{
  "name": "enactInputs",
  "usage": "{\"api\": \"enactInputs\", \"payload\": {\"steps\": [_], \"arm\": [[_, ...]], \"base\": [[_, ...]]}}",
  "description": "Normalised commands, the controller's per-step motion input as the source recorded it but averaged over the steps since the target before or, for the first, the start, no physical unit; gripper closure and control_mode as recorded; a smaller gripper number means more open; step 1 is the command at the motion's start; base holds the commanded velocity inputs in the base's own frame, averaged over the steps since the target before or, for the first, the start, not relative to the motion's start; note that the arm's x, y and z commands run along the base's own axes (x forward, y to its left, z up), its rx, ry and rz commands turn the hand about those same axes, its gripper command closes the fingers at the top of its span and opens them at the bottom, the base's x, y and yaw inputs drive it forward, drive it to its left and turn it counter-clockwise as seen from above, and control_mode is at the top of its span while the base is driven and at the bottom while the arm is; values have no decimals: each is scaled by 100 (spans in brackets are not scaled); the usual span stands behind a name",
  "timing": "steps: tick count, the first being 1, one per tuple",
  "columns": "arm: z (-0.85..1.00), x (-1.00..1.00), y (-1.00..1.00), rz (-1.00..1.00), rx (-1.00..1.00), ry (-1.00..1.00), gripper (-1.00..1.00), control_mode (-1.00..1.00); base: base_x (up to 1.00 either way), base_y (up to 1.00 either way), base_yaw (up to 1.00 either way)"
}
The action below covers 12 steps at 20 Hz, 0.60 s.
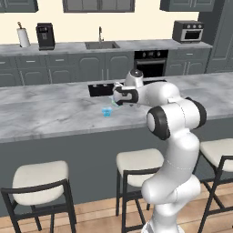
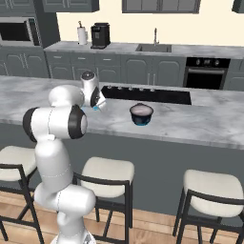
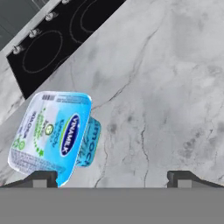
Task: Stack the yogurt containers by placing the smaller containers on top of the larger containers.
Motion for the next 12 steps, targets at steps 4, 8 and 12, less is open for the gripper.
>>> {"api": "enactInputs", "payload": {"steps": [4, 8, 12], "arm": [[0, 5, 0, 0, 0, 0, -100, -100], [-5, 24, 6, -3, 0, 0, -100, -100], [-8, 29, 10, -6, 0, 0, -100, -100]], "base": [[0, 0, 0], [0, 0, 0], [0, 0, 0]]}}
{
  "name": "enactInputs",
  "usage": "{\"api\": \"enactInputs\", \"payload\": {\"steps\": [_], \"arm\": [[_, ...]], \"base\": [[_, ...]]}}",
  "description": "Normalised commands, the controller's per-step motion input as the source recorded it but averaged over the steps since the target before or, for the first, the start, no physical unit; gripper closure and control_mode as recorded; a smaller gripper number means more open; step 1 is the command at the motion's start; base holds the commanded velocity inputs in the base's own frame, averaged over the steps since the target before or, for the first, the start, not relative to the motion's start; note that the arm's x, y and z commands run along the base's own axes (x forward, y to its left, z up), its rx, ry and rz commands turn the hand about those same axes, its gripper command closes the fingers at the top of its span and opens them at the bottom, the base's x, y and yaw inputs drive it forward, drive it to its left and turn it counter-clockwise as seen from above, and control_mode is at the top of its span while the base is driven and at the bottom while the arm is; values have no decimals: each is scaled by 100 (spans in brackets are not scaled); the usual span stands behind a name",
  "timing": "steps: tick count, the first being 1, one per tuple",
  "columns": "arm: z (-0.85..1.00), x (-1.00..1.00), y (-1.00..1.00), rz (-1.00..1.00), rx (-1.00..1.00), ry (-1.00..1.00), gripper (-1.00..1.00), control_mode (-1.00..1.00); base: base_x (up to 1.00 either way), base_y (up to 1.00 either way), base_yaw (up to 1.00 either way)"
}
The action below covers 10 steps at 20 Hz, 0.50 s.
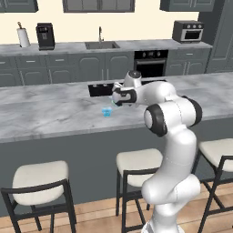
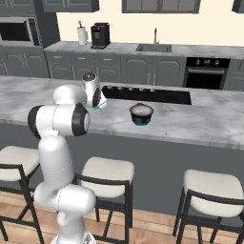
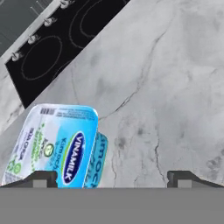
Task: Stack the yogurt containers by placing the smaller containers on top of the larger containers.
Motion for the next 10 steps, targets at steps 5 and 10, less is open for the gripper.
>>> {"api": "enactInputs", "payload": {"steps": [5, 10], "arm": [[-10, 32, 14, -6, 0, 0, -100, -100], [-2, 40, 11, -7, 0, 1, -100, -100]], "base": [[0, 0, 0], [0, 0, 0]]}}
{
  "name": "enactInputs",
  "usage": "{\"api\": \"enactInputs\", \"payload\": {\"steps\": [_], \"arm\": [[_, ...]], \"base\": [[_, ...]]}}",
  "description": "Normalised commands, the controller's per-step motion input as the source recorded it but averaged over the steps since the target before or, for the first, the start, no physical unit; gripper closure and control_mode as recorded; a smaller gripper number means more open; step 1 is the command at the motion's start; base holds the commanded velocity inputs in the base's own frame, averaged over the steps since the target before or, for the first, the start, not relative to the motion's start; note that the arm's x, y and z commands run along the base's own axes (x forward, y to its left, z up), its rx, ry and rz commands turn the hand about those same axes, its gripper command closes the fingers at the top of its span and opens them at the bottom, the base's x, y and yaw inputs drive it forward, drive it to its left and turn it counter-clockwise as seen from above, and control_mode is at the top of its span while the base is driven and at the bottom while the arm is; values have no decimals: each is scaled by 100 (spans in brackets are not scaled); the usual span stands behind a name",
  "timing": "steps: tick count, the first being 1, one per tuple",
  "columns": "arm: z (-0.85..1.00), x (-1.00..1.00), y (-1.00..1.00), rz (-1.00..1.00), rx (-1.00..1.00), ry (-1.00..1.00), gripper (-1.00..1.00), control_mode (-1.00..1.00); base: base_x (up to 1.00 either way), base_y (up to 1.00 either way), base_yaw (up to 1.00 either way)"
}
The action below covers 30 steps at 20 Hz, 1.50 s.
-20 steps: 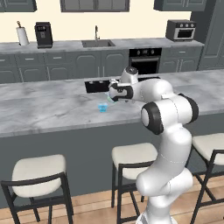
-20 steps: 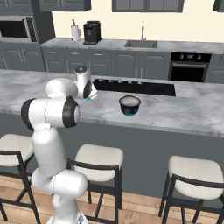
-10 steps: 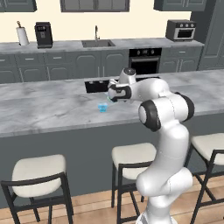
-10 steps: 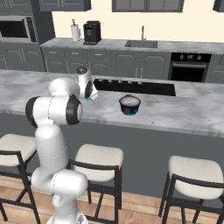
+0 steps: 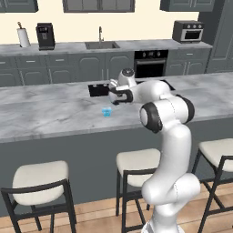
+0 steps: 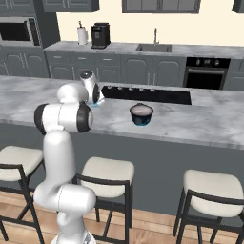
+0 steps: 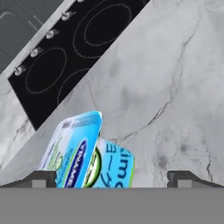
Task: Stack the yogurt containers by placing the smaller containers on top of the larger containers.
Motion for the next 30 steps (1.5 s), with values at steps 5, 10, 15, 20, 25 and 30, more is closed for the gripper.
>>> {"api": "enactInputs", "payload": {"steps": [5, 10, 15, 20, 25, 30], "arm": [[-2, 19, 0, -1, 0, 3, -100, -100], [-22, 0, 0, 0, -3, 8, 100, -100], [-3, 0, 0, 0, -1, 4, 100, -100], [0, 0, 0, -1, 0, 2, 100, -100], [35, -9, 0, -10, 1, 0, 100, -100], [50, -38, -20, -13, 6, -7, 100, -100]], "base": [[0, 0, 0], [0, 0, 0], [0, 0, 0], [0, 0, 0], [0, 0, 0], [0, 0, 0]]}}
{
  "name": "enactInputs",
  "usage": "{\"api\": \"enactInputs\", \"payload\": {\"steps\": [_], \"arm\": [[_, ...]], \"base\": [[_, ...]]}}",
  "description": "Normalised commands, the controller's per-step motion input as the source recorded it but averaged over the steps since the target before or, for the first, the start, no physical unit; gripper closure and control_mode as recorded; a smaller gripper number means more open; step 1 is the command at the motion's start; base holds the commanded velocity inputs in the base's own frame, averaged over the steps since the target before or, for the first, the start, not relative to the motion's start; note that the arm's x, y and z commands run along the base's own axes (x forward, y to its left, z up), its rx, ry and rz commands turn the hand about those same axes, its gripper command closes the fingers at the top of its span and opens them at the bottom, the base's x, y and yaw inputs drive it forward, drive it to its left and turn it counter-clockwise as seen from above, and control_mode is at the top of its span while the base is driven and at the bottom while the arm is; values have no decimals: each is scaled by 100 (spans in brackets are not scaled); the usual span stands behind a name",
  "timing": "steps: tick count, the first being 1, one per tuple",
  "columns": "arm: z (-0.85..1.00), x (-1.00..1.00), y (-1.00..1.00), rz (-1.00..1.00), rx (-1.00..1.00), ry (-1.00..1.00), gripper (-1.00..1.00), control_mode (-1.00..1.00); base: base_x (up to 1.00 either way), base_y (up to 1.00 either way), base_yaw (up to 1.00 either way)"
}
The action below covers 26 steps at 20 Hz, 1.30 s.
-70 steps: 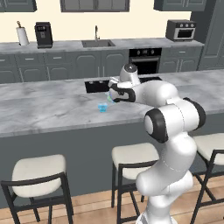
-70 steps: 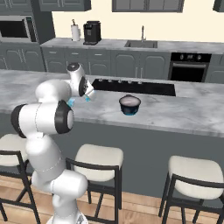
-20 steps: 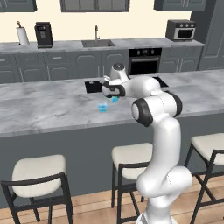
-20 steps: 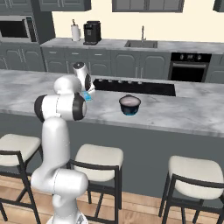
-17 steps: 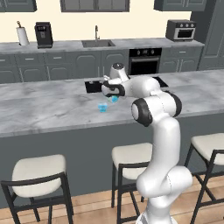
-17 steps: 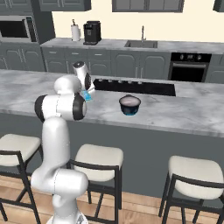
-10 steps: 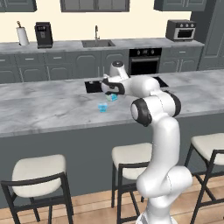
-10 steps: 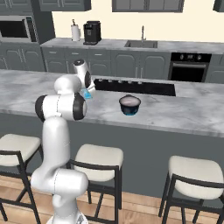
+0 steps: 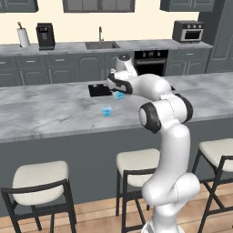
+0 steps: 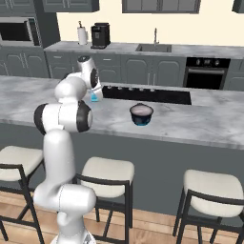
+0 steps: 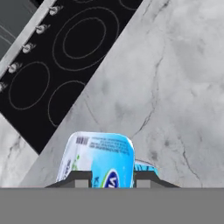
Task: Stack the yogurt containers by placing the smaller containers on top of the larger containers.
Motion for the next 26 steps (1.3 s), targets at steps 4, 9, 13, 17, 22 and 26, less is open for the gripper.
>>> {"api": "enactInputs", "payload": {"steps": [4, 9, 13, 17, 22, 26], "arm": [[50, -62, -39, -5, 11, -15, 100, -100], [45, -77, -49, -3, 11, -21, 100, -100], [44, -82, -53, 0, 13, -26, 100, -100], [30, -68, -50, 0, 11, -29, 100, -100], [2, -11, -6, 0, 2, -7, 100, -100], [6, 3, -12, 0, 1, 0, 100, -100]], "base": [[0, 0, 0], [0, 0, 0], [0, 0, 0], [0, 0, 0], [0, 0, 0], [0, 0, 0]]}}
